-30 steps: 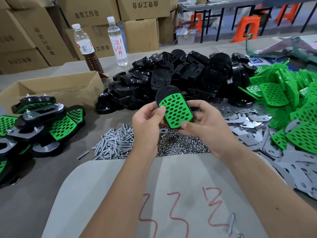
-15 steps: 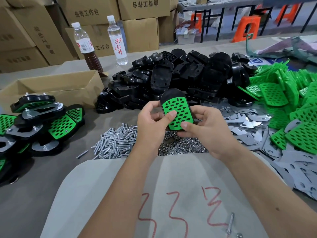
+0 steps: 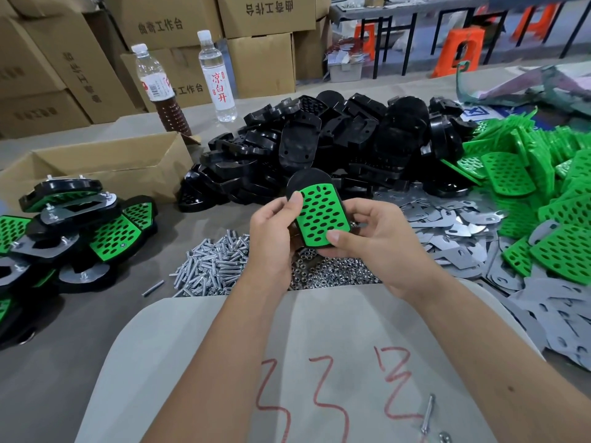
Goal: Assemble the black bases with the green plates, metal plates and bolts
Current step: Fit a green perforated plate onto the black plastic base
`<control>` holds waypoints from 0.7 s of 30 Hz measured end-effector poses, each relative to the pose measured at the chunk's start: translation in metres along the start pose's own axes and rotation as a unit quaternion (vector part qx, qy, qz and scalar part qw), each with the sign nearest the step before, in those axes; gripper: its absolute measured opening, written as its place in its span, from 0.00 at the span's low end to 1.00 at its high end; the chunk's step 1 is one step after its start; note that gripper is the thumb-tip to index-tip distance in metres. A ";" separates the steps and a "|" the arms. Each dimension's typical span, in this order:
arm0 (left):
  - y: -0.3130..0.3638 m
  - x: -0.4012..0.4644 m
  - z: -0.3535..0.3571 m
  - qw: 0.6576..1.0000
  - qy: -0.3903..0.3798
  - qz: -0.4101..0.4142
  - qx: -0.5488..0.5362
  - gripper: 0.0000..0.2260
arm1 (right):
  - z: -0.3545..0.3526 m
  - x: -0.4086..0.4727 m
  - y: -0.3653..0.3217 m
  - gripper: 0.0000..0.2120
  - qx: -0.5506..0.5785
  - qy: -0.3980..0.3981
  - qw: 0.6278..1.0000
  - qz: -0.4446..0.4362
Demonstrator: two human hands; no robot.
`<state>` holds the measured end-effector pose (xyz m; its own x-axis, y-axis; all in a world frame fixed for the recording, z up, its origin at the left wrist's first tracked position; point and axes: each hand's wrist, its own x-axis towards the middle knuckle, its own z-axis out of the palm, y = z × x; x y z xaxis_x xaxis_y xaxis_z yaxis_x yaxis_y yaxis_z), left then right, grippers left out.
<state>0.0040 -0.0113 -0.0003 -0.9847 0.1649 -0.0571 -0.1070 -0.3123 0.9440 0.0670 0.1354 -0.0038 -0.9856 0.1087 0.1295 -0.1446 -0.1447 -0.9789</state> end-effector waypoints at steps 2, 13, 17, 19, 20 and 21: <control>0.002 0.000 -0.001 1.000 -0.002 -0.002 -0.002 0.17 | 0.000 0.000 0.000 0.12 0.000 -0.006 1.000 -0.005; -0.003 -0.003 0.007 0.998 0.026 0.042 0.033 0.07 | -0.001 0.001 0.004 0.13 -0.085 -0.040 0.995 -0.037; -0.003 0.000 0.002 0.999 0.014 0.036 0.011 0.09 | 0.000 -0.001 0.004 0.14 -0.092 -0.065 0.992 -0.048; -0.001 -0.001 0.001 0.999 0.011 0.030 -0.006 0.07 | 0.001 -0.001 0.005 0.14 -0.106 -0.071 0.990 -0.062; 0.000 -0.002 0.000 1.000 0.014 0.025 -0.012 0.06 | 0.001 -0.001 0.005 0.14 -0.110 -0.074 0.989 -0.068; 0.001 -0.002 0.000 0.999 0.018 0.019 -0.018 0.06 | 0.001 -0.001 0.005 0.14 -0.113 -0.077 0.988 -0.074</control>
<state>0.0061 -0.0122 0.0011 -0.9923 0.1190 -0.0336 -0.0738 -0.3519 0.9331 0.0669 0.1335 -0.0088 -0.9591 -0.0415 0.2799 -0.2825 0.0859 -0.9554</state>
